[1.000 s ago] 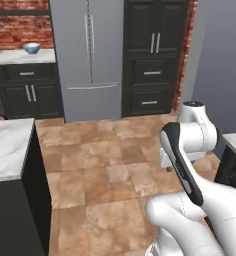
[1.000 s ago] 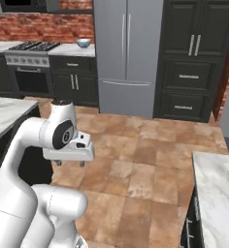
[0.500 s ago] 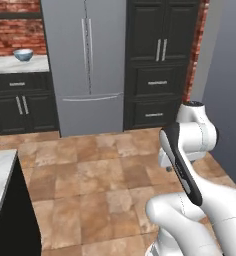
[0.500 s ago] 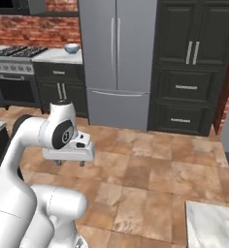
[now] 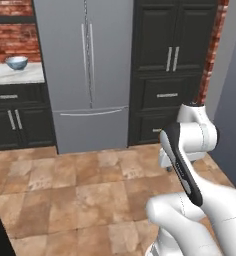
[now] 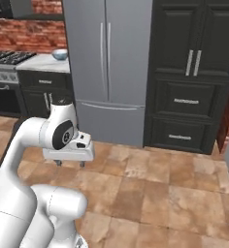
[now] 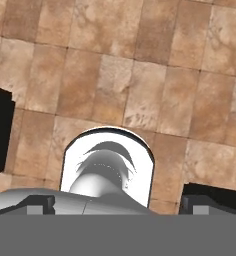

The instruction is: Pick the cup and bowl from the counter and place them on the counter next to the sink.

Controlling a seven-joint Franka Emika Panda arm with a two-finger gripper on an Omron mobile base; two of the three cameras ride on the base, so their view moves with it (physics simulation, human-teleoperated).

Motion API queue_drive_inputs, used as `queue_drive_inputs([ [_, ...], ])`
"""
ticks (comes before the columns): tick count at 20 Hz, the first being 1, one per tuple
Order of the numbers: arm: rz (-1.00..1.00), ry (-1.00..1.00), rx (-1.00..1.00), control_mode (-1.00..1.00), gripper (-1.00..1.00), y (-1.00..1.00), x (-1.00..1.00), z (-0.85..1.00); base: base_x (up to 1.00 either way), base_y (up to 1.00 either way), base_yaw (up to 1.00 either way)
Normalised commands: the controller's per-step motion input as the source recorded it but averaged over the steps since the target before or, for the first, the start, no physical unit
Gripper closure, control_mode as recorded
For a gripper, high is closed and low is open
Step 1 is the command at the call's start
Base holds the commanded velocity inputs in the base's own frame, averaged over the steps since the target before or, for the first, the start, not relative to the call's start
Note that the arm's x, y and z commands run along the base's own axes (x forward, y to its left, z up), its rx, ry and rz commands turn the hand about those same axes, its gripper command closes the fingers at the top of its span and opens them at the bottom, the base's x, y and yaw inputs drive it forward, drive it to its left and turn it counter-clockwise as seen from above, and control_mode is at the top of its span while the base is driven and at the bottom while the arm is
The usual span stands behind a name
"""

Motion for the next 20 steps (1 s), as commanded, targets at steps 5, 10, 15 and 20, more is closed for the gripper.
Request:
queue_drive_inputs([
  [5,0.00,0.00,0.00,1.00,-1.00,0.00,0.00,0.00,1.00,-0.14,0.04],
  [10,0.00,0.00,0.00,1.00,-1.00,0.00,0.00,0.00,1.00,-0.12,0.03],
  [15,0.00,0.00,0.00,1.00,-1.00,0.00,0.00,0.00,1.00,-0.07,0.01],
  [20,0.00,0.00,0.00,1.00,-1.00,0.00,0.00,0.00,1.00,-0.01,0.00],
])
